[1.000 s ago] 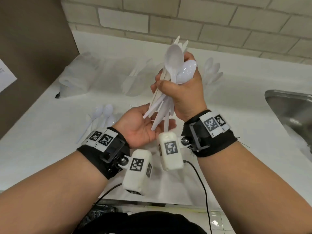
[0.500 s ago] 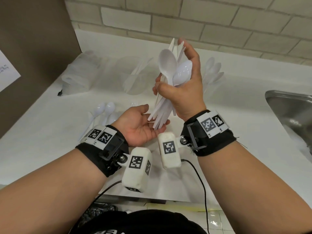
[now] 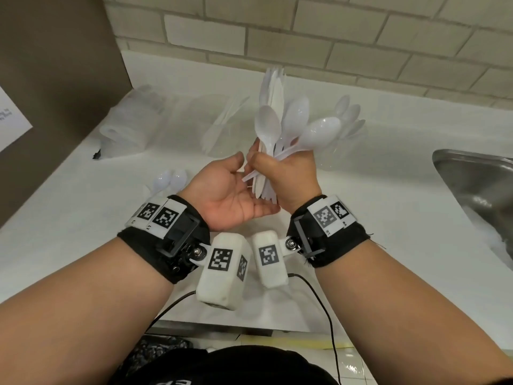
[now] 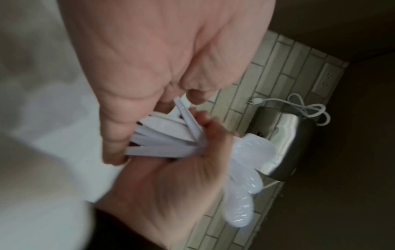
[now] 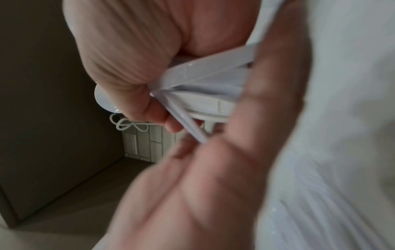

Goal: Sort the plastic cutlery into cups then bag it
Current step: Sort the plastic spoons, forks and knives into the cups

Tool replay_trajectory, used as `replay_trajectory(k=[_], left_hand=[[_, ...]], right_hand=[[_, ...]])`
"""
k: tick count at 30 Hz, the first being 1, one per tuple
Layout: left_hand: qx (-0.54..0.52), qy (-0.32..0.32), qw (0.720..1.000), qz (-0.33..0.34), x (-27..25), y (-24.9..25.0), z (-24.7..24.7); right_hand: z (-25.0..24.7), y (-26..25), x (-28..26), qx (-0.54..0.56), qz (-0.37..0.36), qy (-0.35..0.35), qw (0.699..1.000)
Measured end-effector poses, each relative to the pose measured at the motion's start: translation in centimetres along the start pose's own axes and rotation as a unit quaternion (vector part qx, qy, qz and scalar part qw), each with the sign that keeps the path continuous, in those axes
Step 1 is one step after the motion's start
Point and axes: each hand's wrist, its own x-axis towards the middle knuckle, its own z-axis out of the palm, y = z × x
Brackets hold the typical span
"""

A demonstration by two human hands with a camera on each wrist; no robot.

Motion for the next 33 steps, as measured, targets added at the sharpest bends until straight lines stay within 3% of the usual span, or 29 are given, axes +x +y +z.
replay_trajectory(k=[4,6,8,12,16,19,22,24,26,28,30,33], left_hand=[[0.115,-0.019,0.993,0.027,-0.7,0.4,-0.1],[0.202,-0.015,0.975,0.088,-1.2,0.8,-0.6],[0.266,-0.043,0.953,0.141,-1.6,1.5,-0.5],[0.369,-0.066,0.914,0.156,-2.2,1.7,0.2],[0.367,-0.001,0.909,0.197,-2.3,1.2,0.5],[0.320,0.044,0.915,0.240,-2.3,1.2,0.6],[0.251,0.084,0.923,0.281,-1.9,1.1,0.7],[0.189,0.119,0.922,0.316,-1.7,1.3,0.6],[0.153,0.157,0.913,0.344,-1.5,1.9,-0.1],[0.193,0.189,0.900,0.342,-1.3,2.3,-0.7],[0.236,0.201,0.897,0.314,-1.1,2.1,-1.0],[0.264,0.199,0.901,0.280,-0.7,1.5,-0.8]], right_hand=[[0.2,0.4,-0.3,0.070,0.061,-0.026,0.995],[0.0,0.1,-0.3,0.112,0.082,-0.065,0.988],[-0.1,0.4,-0.4,0.101,0.097,-0.122,0.983],[0.5,0.6,-1.3,0.031,0.139,-0.269,0.952],[1.2,0.6,-1.6,0.074,0.203,-0.301,0.929],[1.4,0.8,-1.6,0.044,0.209,-0.333,0.918],[1.3,0.5,-1.5,-0.041,0.216,-0.324,0.920],[0.8,0.0,-0.7,-0.166,0.190,-0.311,0.916],[0.2,-0.5,0.3,-0.256,0.148,-0.226,0.928],[-0.1,-1.0,1.2,-0.246,0.085,-0.086,0.962],[0.2,-1.7,1.8,-0.193,0.009,-0.013,0.981],[1.2,-2.6,2.1,-0.191,-0.041,-0.073,0.978]])
